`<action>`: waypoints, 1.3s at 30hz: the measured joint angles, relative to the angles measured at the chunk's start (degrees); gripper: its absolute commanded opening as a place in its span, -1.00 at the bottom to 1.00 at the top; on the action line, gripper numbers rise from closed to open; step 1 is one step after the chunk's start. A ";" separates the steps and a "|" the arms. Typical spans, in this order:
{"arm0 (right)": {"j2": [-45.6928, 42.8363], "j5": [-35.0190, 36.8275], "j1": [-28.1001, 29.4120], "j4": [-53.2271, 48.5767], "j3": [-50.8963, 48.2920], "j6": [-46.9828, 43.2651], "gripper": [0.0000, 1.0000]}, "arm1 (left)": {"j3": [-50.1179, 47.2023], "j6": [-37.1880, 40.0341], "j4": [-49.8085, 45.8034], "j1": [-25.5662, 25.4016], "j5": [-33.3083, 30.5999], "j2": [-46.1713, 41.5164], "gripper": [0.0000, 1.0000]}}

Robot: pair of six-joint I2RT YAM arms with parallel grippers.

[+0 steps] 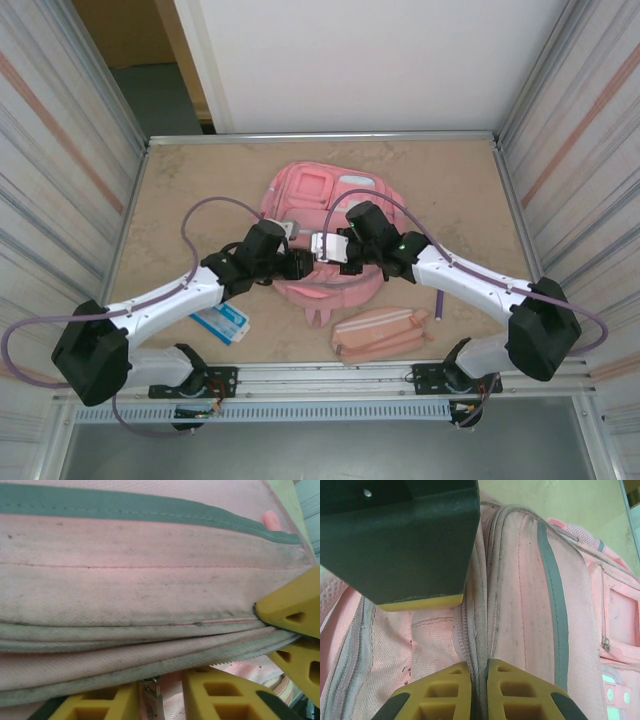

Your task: Pack the student bag

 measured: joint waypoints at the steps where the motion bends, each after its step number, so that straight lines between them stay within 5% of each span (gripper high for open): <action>1: -0.44 0.00 -0.02 0.42 -0.39 0.00 -1.00 | 0.02 0.44 -0.02 0.35 0.09 -0.04 -0.71; 4: -1.22 -0.20 -0.11 0.92 -0.61 -0.07 -1.00 | -0.09 2.73 -0.15 2.08 1.84 -0.87 -1.00; 10: -2.51 -0.42 -0.11 2.19 -0.70 -0.46 -1.00 | -2.86 7.72 0.55 8.57 8.37 -6.69 -1.00; 21: -3.26 -3.43 -1.31 4.61 -2.03 -2.03 -1.00 | -6.08 12.41 -2.14 15.69 10.45 -14.05 -1.00; 22: -3.26 -3.80 -1.40 5.66 -2.56 -2.08 -0.92 | -6.69 12.33 -1.66 18.08 11.56 -14.12 -1.00; 25: -3.26 -5.53 -2.03 7.13 -3.45 -1.84 -0.30 | -9.31 11.45 0.94 24.48 15.19 -14.10 -1.00; 29: -3.39 -7.10 -4.04 8.00 -3.48 -0.83 -0.09 | -10.49 10.71 1.25 26.49 13.14 -13.77 -1.00; 32: -3.28 -6.67 -3.72 9.14 -3.48 1.09 0.18 | -10.49 10.08 1.31 24.11 12.74 -14.58 -1.00; 39: -2.73 -6.36 3.10 10.93 -3.48 10.43 0.32 | -10.49 8.09 1.11 14.91 14.27 -16.98 -1.00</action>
